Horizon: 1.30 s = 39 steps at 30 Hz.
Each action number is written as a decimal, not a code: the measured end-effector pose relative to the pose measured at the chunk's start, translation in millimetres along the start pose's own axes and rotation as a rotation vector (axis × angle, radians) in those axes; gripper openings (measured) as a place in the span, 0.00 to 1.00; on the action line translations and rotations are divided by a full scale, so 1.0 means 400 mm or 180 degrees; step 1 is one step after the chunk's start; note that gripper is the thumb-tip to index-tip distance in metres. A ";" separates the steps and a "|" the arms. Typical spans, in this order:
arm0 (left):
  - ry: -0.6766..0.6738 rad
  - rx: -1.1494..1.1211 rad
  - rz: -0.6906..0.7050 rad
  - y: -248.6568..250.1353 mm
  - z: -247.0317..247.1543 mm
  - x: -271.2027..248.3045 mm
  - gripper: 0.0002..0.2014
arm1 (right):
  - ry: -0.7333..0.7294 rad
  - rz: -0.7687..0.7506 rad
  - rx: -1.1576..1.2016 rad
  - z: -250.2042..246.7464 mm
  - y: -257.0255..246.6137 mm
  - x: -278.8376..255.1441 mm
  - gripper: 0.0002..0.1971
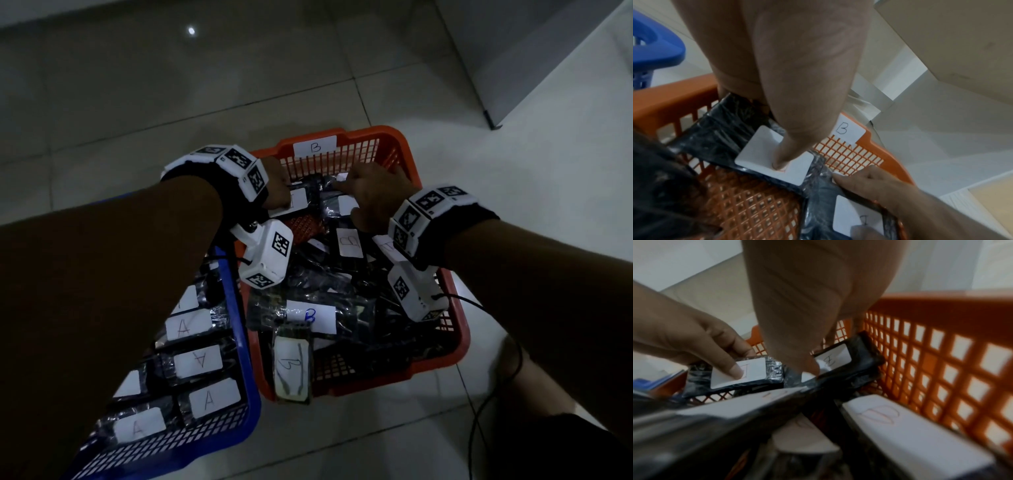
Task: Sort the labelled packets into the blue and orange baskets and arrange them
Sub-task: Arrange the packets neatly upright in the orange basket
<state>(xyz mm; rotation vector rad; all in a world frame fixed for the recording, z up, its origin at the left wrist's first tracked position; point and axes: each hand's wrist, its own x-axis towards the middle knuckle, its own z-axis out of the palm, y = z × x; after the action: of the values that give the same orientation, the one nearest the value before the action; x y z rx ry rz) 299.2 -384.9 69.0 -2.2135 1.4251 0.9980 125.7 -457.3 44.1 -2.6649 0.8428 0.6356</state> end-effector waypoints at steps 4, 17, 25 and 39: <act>0.0055 0.0233 0.0174 -0.001 0.001 0.007 0.13 | 0.0030 -0.0006 0.0145 0.010 -0.003 -0.009 0.33; 0.0431 -0.0265 0.0357 -0.025 0.025 0.049 0.20 | 0.0050 -0.0186 0.0304 0.000 -0.006 -0.035 0.32; 0.1137 -0.0833 0.0674 0.048 0.018 0.051 0.17 | 0.0090 0.0271 0.0341 0.032 0.006 -0.083 0.16; 0.1433 -0.0570 0.1324 0.159 0.024 0.065 0.19 | -0.0497 0.0597 0.1193 0.064 0.038 -0.084 0.21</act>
<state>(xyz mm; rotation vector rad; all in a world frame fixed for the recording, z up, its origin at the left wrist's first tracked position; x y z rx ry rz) 245.5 -424.9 49.8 -2.4324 2.1373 0.7958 83.7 -443.6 36.5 -2.1913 1.0577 0.6459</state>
